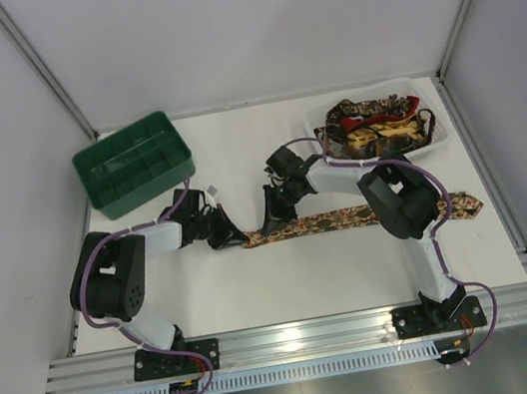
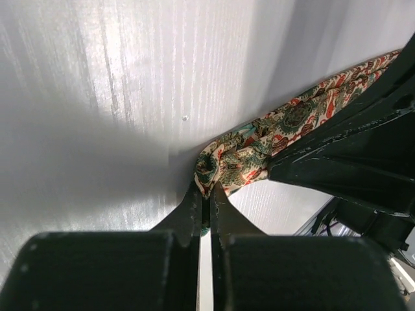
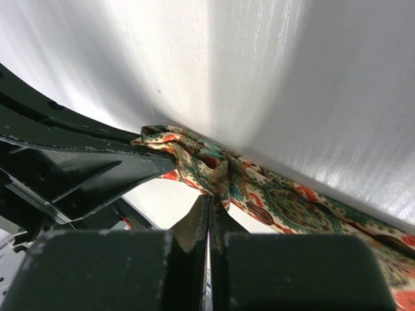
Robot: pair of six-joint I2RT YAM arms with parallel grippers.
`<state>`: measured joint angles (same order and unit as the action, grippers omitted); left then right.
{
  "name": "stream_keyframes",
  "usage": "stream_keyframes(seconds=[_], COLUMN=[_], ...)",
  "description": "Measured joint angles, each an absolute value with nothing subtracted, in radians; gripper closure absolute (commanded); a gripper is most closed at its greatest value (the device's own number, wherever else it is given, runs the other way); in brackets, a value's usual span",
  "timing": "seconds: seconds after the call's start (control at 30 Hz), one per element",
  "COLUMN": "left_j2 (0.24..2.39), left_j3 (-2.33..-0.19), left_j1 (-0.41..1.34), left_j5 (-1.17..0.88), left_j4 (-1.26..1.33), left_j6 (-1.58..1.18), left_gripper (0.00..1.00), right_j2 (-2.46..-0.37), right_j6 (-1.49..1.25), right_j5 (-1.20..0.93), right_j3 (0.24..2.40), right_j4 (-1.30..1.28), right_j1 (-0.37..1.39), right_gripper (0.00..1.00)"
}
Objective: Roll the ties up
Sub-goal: Roll the tie
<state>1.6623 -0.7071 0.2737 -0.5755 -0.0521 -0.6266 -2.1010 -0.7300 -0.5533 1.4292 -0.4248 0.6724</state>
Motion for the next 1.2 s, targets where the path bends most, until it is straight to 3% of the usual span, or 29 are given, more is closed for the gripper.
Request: stream_keyframes(seconds=[1.2], left_j2=[1.452], left_j3=[-0.682], left_j1=[0.309], left_j5=[-0.478], left_j4=[-0.257], left_j6=[-0.612], left_gripper=[1.0], right_j2=[-2.138], right_j6=[-0.699], right_j5=[-0.523], right_j3=[1.463], right_j4=[-0.437], right_j1=[0.747], right_gripper=[1.0])
